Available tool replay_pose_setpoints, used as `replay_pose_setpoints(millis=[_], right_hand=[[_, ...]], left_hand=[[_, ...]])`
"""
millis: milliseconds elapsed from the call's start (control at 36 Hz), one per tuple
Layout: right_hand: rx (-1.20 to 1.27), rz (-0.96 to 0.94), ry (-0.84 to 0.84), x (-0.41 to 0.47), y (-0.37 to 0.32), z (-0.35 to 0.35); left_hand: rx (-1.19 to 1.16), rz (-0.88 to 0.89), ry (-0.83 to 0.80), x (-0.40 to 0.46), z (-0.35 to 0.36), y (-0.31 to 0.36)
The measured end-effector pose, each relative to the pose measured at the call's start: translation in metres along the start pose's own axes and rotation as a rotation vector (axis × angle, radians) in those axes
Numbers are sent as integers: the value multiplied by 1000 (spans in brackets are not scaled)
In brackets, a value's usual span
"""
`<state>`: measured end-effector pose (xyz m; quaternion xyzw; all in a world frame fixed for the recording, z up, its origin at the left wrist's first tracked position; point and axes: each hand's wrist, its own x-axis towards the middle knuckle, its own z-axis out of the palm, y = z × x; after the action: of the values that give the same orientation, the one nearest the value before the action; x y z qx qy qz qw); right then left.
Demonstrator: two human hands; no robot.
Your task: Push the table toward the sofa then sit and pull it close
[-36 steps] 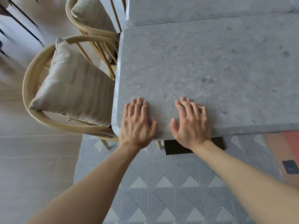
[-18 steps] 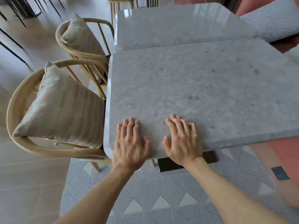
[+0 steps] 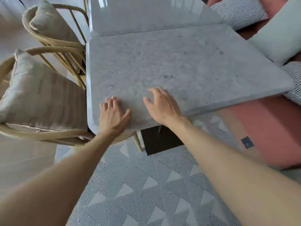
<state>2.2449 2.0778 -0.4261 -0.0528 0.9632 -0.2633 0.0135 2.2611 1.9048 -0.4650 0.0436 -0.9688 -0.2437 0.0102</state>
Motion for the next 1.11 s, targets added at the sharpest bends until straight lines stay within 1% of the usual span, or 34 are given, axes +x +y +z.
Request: replay_pose_setpoints(millis=[56, 139, 167, 222, 306, 389, 472, 583, 667, 778, 917, 1028, 1111], right_hand=[[245, 59, 88, -9, -6, -33], [539, 138, 134, -23, 0, -86], [620, 157, 149, -27, 6, -106], [756, 193, 187, -35, 25, -141], [878, 262, 227, -45, 57, -193], [936, 289, 173, -51, 90, -239], [950, 247, 146, -44, 116, -292], [1000, 211, 207, -17, 137, -362], [1020, 169, 238, 7, 144, -402], [1040, 136, 226, 43, 153, -434], [1038, 113, 217, 96, 181, -447], [1033, 155, 227, 140, 215, -454], [1021, 186, 206, 172, 238, -460]], left_hand=[[-308, -83, -36, 2, -21, 27], [-719, -82, 7, -6, -52, 92], [-828, -81, 11, -10, -61, 116], [-952, -64, -17, -17, -72, 163], [-1038, -14, -71, -30, -78, 227], [-1088, 13, -98, -34, -75, 285], [-1127, 36, -85, -26, -79, 343], [-1209, 68, -66, -4, -92, 416], [-1234, 110, -46, 18, -104, 460], [-1247, 157, -40, 54, -109, 501], [-1266, 174, -18, 112, -90, 531], [-1301, 119, -13, 159, -63, 546], [-1307, 57, 4, 187, -46, 551]])
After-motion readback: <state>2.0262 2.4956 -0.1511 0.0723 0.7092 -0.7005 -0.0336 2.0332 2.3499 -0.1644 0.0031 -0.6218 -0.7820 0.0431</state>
